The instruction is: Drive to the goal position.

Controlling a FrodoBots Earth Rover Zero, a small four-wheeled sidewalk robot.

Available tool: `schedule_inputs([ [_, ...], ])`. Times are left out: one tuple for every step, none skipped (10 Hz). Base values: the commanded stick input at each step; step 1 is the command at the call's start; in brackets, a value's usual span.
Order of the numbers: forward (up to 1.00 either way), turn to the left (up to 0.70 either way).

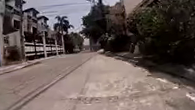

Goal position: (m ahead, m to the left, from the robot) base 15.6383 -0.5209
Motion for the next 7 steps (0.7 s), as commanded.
schedule_inputs([
  [1.00, 0.00],
  [1.00, 0.00],
  [1.00, 0.00],
  [1.00, 0.00],
  [1.00, 0.00],
  [1.00, 0.00],
  [1.00, 0.00],
])
